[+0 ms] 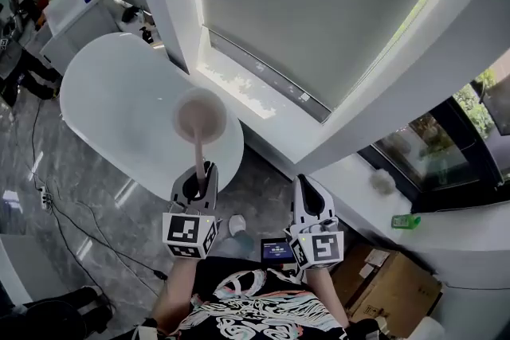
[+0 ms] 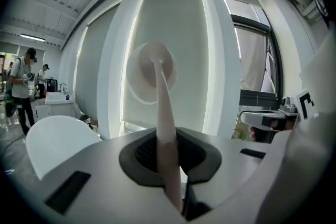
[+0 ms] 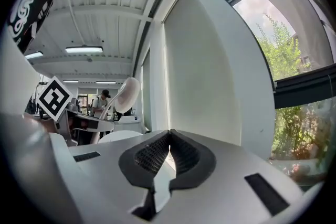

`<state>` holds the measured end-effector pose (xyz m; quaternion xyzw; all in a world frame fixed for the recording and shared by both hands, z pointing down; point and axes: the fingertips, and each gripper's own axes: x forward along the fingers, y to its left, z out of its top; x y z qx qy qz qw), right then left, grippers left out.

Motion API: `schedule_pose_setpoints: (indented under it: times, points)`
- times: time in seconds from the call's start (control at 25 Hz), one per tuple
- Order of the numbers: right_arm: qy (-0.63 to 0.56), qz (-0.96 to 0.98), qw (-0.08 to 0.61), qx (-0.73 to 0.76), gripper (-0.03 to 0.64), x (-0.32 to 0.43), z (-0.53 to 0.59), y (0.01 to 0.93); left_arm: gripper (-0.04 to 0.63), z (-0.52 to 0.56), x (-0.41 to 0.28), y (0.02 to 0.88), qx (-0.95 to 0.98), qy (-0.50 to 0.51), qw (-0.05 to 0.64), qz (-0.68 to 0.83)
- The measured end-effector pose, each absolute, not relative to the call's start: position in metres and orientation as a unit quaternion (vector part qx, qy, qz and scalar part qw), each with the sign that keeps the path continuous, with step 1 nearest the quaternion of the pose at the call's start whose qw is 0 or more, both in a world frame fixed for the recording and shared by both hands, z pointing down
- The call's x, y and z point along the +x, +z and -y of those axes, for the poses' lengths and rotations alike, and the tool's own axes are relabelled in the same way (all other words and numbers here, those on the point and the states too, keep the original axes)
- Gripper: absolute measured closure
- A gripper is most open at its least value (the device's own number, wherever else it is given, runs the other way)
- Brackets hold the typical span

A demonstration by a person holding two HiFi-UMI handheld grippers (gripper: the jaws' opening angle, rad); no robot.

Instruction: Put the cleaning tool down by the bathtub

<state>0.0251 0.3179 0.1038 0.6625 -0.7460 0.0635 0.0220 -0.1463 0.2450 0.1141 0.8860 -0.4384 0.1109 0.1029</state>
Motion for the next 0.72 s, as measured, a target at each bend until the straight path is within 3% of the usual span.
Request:
schedule_pose_setpoints:
  times: [0.72]
  points:
    - [0.102, 0.758, 0.012, 0.644, 0.591, 0.063, -0.129, 0.137, 0.552, -0.062, -0.113, 0.156, 0.868, 0.111, 0.131, 0.467]
